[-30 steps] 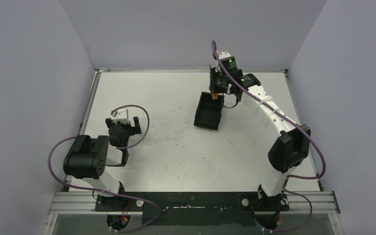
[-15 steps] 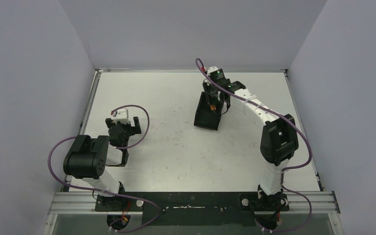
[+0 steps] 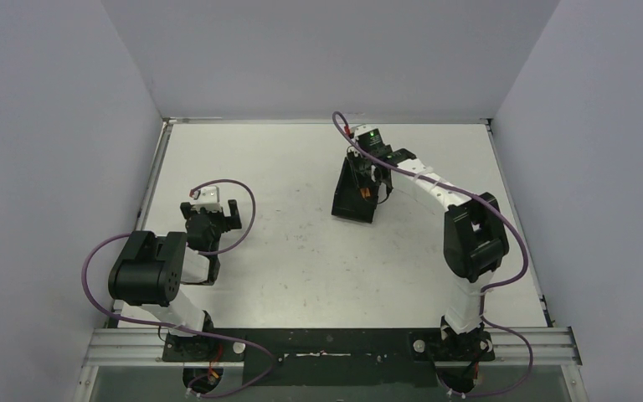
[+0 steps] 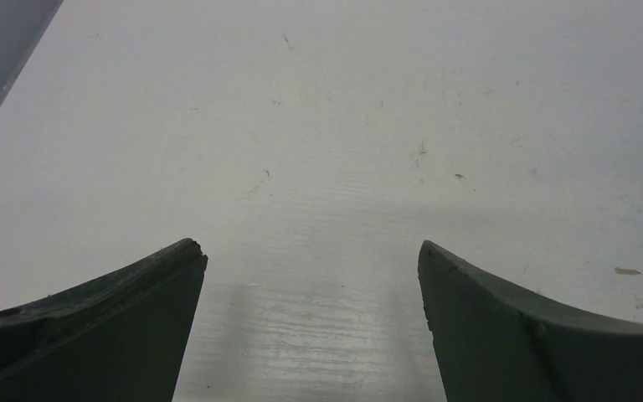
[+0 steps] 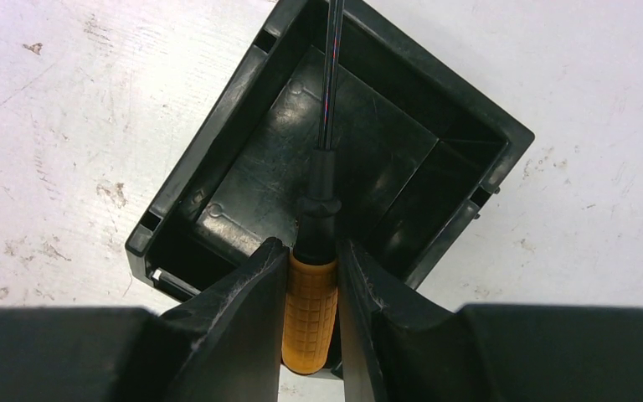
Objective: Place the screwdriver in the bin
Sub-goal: Place the screwdriver in the bin.
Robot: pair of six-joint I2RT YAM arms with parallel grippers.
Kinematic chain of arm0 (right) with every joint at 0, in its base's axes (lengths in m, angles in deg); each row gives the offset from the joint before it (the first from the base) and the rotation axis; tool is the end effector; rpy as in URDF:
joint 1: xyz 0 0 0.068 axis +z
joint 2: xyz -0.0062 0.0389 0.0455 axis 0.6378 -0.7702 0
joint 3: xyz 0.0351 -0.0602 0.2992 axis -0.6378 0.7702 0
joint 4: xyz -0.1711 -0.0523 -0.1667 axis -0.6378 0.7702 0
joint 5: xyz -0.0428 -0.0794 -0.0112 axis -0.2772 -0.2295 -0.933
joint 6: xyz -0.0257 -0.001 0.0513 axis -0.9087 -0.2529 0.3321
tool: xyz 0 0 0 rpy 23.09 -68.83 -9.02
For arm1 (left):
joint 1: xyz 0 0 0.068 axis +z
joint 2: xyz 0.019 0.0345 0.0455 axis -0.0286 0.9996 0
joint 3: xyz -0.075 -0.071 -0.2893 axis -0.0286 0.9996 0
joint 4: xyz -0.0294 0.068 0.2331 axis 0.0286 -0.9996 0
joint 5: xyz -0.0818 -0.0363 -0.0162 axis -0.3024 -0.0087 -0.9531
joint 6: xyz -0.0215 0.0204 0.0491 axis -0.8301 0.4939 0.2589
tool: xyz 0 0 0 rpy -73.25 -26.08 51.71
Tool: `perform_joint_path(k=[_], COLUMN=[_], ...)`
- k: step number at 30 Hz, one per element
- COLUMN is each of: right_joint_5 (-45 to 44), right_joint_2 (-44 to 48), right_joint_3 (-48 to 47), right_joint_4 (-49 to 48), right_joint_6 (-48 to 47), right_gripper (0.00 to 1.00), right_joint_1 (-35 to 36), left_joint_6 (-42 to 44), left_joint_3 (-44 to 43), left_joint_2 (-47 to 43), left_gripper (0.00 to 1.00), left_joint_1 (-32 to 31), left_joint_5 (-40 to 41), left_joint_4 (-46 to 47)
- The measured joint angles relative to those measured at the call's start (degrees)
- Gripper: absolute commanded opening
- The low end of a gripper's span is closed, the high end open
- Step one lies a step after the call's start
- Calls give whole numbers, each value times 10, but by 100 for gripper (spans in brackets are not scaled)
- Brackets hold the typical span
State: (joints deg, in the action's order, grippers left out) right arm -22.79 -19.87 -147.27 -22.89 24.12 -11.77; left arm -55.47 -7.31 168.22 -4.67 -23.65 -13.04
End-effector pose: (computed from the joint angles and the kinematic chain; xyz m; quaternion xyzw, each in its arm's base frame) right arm 0.3680 0.1945 0.2800 -0.1698 0.9266 0.0994 0.3204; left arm 0.2504 -0.0080 0.1782 -0.0336 0.7734 0.0237 0.6325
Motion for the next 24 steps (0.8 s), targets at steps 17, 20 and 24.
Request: perform_joint_path(k=[17, 20, 24], right_joint_5=[10, 10, 10], right_joint_2=[-19, -19, -19], right_joint_3=[11, 13, 21], right_joint_4=[-25, -25, -28], right_joint_6=[-1, 0, 0], right_gripper=[15, 16, 17], right_joint_1=[4, 6, 8], left_joint_6=[0, 0, 0], left_joint_3=[0, 0, 0], left_joint_2=[0, 0, 0], left_gripper=[97, 97, 97], left_joint_1=[0, 0, 0], left_joint_5=[0, 0, 0], left_joint_4=[0, 0, 0])
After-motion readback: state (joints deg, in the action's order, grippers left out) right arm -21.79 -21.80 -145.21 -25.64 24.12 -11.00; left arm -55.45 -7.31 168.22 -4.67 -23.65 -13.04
